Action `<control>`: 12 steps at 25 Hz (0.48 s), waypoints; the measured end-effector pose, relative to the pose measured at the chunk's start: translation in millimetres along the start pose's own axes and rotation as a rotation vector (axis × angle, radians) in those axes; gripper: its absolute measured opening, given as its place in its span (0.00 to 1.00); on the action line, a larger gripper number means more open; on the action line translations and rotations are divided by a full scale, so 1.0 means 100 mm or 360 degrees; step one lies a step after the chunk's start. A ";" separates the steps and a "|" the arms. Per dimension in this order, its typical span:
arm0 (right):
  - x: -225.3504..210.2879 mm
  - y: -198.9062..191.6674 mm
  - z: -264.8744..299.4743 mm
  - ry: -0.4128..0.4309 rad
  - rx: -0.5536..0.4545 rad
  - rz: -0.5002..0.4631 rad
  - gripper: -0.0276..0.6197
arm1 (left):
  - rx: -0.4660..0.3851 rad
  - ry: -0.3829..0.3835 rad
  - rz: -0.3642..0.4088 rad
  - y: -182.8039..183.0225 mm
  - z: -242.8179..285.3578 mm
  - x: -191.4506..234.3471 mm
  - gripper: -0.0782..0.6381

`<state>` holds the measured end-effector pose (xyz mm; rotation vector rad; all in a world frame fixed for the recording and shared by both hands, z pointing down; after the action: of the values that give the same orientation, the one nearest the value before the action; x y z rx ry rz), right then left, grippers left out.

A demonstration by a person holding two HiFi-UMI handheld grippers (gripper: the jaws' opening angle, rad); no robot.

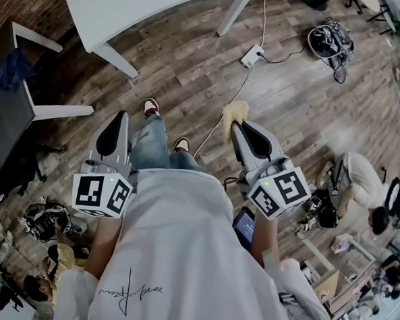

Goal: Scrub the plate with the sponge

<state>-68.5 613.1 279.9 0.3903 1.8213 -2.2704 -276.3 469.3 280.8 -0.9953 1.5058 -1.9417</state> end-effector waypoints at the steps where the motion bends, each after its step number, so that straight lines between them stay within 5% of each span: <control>1: -0.03 0.04 0.01 -0.0004 -0.0005 0.0005 0.09 | -0.0006 0.0000 -0.0005 0.01 0.08 0.00 0.13; 12: -0.31 0.33 0.60 0.0015 0.0093 -0.0027 0.09 | 0.0022 -0.0096 -0.0099 0.21 0.83 0.23 0.13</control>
<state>-33.7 547.7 271.9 0.3973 1.7724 -2.3413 -226.4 396.1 276.8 -1.0971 1.4427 -1.9442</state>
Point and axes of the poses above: the fingertips, and each gripper's own axes: z forward along the fingers, x to its left, y out of its top, the point moved 3 cm from there along -z, backward along the fingers, and after that the axes turned 11 degrees about -x, right-handed, at the moved point
